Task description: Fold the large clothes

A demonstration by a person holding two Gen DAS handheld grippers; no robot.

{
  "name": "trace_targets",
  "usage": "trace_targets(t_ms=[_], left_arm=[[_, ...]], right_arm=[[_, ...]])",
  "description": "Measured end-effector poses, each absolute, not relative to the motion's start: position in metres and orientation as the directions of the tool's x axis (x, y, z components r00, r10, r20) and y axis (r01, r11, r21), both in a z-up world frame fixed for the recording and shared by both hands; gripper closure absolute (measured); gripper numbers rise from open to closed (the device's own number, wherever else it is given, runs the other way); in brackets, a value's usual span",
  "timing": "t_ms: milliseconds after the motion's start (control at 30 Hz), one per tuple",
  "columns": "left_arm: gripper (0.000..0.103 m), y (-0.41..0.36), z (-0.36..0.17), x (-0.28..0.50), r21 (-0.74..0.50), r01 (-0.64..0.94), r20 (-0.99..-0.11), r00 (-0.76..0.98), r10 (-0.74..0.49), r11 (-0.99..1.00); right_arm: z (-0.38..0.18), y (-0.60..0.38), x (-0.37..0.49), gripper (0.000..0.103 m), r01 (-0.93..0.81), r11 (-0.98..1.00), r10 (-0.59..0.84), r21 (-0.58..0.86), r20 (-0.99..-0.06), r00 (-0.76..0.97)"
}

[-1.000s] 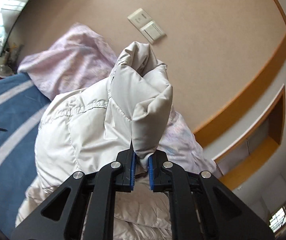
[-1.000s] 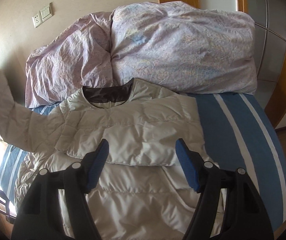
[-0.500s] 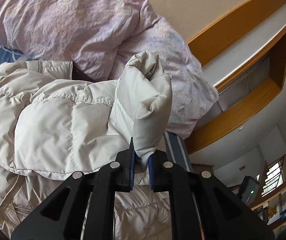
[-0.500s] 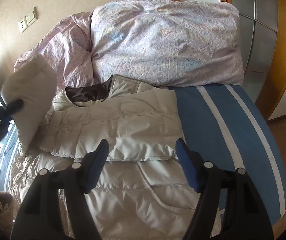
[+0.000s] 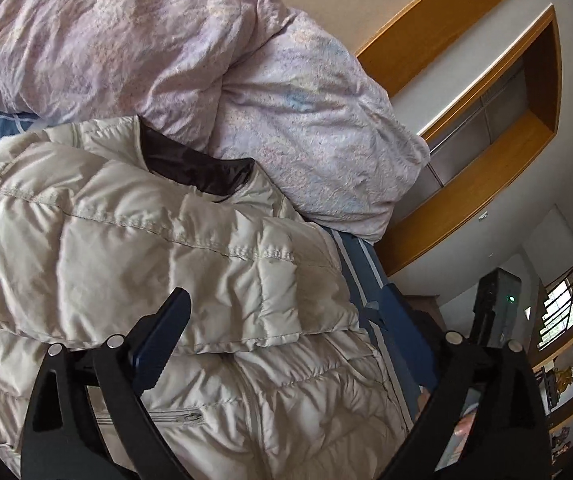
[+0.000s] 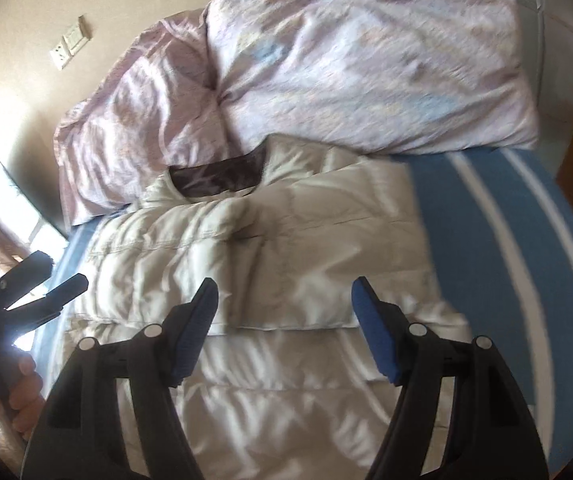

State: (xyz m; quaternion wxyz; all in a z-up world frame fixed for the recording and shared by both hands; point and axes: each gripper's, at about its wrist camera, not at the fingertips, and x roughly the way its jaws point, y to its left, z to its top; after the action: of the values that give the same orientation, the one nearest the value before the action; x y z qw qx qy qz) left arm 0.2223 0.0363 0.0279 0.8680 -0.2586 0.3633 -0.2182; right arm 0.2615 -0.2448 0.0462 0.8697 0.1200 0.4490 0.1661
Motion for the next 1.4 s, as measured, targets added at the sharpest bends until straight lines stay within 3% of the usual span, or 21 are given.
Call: trace_targets(t_ms=[133, 367, 400, 433, 533, 633, 767, 867, 933, 967, 1033, 1067, 1200, 1400], left_arm=[[0.007, 0.085, 0.031, 0.183, -0.471, 0.114, -0.571, 0.716, -0.401, 0.875], [0.007, 0.173, 0.012, 0.12, -0.238, -0.129, -0.648, 0.759, -0.058, 0.963], [0.007, 0.183, 0.008, 0.115, -0.225, -0.157, -0.656, 0.754, -0.03, 0.962], [0.007, 0.194, 0.003, 0.11, -0.211, -0.188, -0.668, 0.744, -0.001, 0.959], [0.007, 0.218, -0.012, 0.099, -0.214, -0.243, -0.695, 0.719, 0.027, 0.946], [0.007, 0.234, -0.028, 0.095, -0.242, -0.272, -0.721, 0.693, 0.015, 0.931], [0.007, 0.245, -0.048, 0.09, -0.312, -0.27, -0.742, 0.668, -0.056, 0.911], [0.007, 0.246, -0.055, 0.086, -0.343, -0.244, -0.748, 0.655, -0.106, 0.907], [0.007, 0.245, -0.056, 0.08, -0.346, -0.218, -0.747, 0.653, -0.127, 0.913], [0.007, 0.243, -0.055, 0.078, -0.347, -0.202, -0.745, 0.653, -0.138, 0.916], [0.007, 0.241, -0.056, 0.073, -0.349, -0.171, -0.747, 0.644, -0.164, 0.921], [0.007, 0.241, -0.058, 0.071, -0.352, -0.155, -0.752, 0.635, -0.18, 0.923], [0.007, 0.235, -0.068, 0.066, -0.366, -0.119, -0.772, 0.592, -0.23, 0.923], [0.007, 0.238, -0.081, 0.06, -0.456, -0.123, -0.767, 0.557, -0.319, 0.881]], right_arm=[[0.024, -0.225, 0.281, 0.047, -0.181, 0.864, 0.5, 0.47, -0.751, 0.432], [-0.009, -0.2, 0.297, 0.059, -0.138, 0.852, 0.52, 0.505, -0.784, 0.339], [-0.012, -0.196, 0.297, 0.067, -0.138, 0.854, 0.518, 0.503, -0.789, 0.332], [-0.014, -0.194, 0.298, 0.082, -0.145, 0.852, 0.52, 0.502, -0.789, 0.327], [0.0, -0.187, 0.29, 0.093, -0.17, 0.865, 0.498, 0.471, -0.769, 0.401], [0.008, -0.19, 0.288, 0.094, -0.152, 0.895, 0.438, 0.419, -0.766, 0.47], [-0.025, -0.184, 0.3, 0.093, -0.089, 0.932, 0.357, 0.351, -0.847, 0.395], [-0.02, -0.185, 0.3, 0.089, -0.095, 0.934, 0.353, 0.344, -0.852, 0.388], [-0.007, -0.193, 0.291, 0.078, -0.108, 0.929, 0.365, 0.353, -0.839, 0.403], [-0.001, -0.199, 0.286, 0.071, -0.12, 0.922, 0.384, 0.369, -0.828, 0.409], [0.011, -0.218, 0.269, 0.034, -0.142, 0.902, 0.428, 0.408, -0.795, 0.43], [0.016, -0.231, 0.261, 0.03, -0.147, 0.895, 0.44, 0.421, -0.782, 0.441], [0.022, -0.289, 0.23, 0.019, -0.1, 0.88, 0.456, 0.464, -0.77, 0.446], [-0.004, -0.388, 0.186, 0.018, 0.078, 0.846, 0.455, 0.528, -0.791, 0.41]])
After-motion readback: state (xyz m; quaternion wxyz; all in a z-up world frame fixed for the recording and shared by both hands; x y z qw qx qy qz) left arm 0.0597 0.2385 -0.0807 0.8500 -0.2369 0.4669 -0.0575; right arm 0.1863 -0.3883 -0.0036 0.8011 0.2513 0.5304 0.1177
